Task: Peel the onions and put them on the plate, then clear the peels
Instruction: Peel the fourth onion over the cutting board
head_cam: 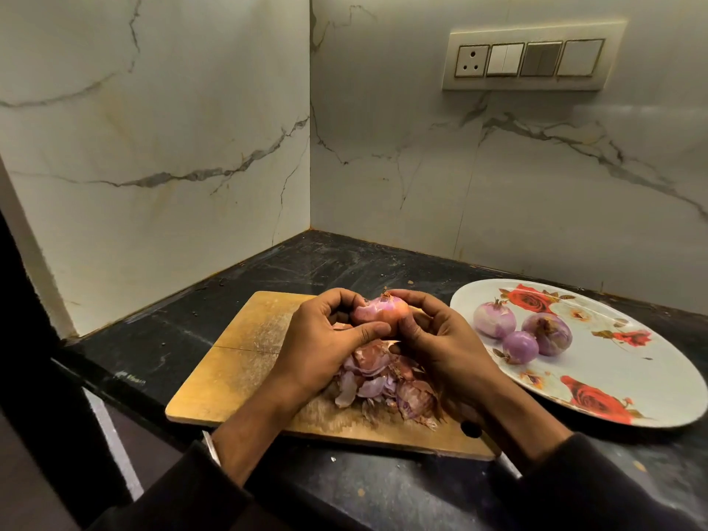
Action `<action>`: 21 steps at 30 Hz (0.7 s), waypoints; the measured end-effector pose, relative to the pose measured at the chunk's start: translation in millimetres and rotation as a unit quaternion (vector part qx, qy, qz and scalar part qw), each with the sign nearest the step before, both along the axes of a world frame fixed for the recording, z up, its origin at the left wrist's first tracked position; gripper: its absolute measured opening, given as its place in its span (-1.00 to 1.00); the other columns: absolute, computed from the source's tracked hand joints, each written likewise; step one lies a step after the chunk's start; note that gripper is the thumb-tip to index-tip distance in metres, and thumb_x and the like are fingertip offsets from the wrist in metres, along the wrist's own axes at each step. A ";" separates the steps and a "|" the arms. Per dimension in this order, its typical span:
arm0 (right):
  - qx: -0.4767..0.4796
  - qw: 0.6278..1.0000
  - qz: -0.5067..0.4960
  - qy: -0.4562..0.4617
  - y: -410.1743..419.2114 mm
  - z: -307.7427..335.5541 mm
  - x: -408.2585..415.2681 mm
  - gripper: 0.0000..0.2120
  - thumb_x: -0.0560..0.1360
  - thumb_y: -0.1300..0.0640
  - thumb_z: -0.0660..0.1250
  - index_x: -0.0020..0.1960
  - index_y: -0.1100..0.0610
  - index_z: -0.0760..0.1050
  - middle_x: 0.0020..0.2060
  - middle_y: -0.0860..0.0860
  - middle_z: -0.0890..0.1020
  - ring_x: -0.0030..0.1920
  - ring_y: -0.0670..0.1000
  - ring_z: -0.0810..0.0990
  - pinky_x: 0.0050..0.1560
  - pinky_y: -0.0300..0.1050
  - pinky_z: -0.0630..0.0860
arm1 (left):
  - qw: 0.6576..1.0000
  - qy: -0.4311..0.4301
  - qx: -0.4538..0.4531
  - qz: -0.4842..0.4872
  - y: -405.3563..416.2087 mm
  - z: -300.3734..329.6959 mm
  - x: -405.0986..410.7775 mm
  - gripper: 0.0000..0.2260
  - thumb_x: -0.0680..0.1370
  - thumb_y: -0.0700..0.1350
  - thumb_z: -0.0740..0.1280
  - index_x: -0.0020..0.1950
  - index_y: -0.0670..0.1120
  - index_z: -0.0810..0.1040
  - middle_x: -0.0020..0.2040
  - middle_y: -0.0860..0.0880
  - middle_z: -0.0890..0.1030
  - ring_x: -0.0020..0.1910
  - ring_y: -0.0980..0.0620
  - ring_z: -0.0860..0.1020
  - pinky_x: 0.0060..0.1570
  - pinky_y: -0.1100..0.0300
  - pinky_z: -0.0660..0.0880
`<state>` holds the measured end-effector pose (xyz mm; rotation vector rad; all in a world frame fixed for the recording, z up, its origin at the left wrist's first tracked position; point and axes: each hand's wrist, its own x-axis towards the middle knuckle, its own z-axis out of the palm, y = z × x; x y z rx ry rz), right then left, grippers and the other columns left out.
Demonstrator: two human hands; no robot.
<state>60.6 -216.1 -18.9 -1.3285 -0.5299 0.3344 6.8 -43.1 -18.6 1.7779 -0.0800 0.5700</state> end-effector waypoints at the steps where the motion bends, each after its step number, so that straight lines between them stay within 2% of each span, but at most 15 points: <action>1: 0.001 1.000 0.000 0.007 0.2 0.3 -0.2 -0.60 0.49 0.12 0.37 0.31 0.11 0.48 0.12 0.18 0.70 0.08 0.19 0.71 -0.05 0.02 0.65 | 1.000 -0.001 -0.001 -0.001 0.2 -0.6 0.4 -0.66 0.27 0.04 0.55 -0.02 -0.05 0.64 -0.10 0.01 0.69 -0.06 0.08 0.67 -0.07 0.15 0.66; 4: -0.003 1.000 -0.018 0.003 -0.8 0.6 -0.1 -0.56 0.44 0.11 0.41 0.30 0.11 0.46 0.13 0.16 0.70 0.10 0.15 0.70 -0.03 0.01 0.62 | 1.000 0.002 -0.010 -0.012 0.2 -1.9 1.8 -0.69 0.31 0.03 0.53 -0.02 -0.04 0.65 -0.10 0.01 0.70 -0.04 0.05 0.68 -0.04 0.07 0.67; 8: -0.010 0.999 -0.038 -0.014 -0.7 -0.1 -1.1 -0.54 0.41 0.06 0.45 0.28 0.09 0.48 0.13 0.11 0.70 0.07 0.09 0.70 -0.05 -0.08 0.60 | 1.000 0.001 0.014 -0.020 0.6 -1.9 1.9 -0.70 0.34 0.05 0.52 0.00 -0.04 0.64 -0.08 0.01 0.68 -0.02 0.08 0.66 -0.07 0.16 0.65; 13: -0.015 0.998 -0.050 -0.026 -0.4 2.1 -2.7 -0.55 0.39 0.05 0.46 0.25 0.07 0.49 0.15 0.07 0.69 0.10 0.08 0.70 -0.06 -0.11 0.61 | 1.000 -0.007 0.021 -0.020 0.4 -2.3 2.5 -0.87 0.46 -0.14 0.51 -0.03 -0.07 0.63 -0.12 0.00 0.67 -0.06 0.06 0.66 -0.09 0.14 0.65; 16: -0.021 0.996 -0.068 -0.046 0.8 1.8 -2.1 -0.57 0.40 0.05 0.47 0.24 0.06 0.49 0.18 0.07 0.67 0.11 0.07 0.70 -0.10 -0.14 0.62 | 0.999 -0.017 0.025 -0.017 0.1 -2.6 2.3 -0.89 0.50 -0.16 0.48 0.00 -0.04 0.63 -0.10 0.04 0.66 -0.03 0.07 0.64 -0.06 0.08 0.66; 21: -0.025 0.996 -0.065 -0.049 4.3 -0.4 -2.9 -0.52 0.36 0.00 0.49 0.23 0.09 0.48 0.19 0.09 0.66 0.14 0.09 0.69 -0.07 -0.10 0.63 | 0.998 -0.049 0.038 0.025 -2.6 -3.2 1.2 -0.76 0.38 -0.10 0.57 -0.03 0.05 0.59 -0.11 0.08 0.65 -0.03 0.20 0.63 -0.13 0.30 0.61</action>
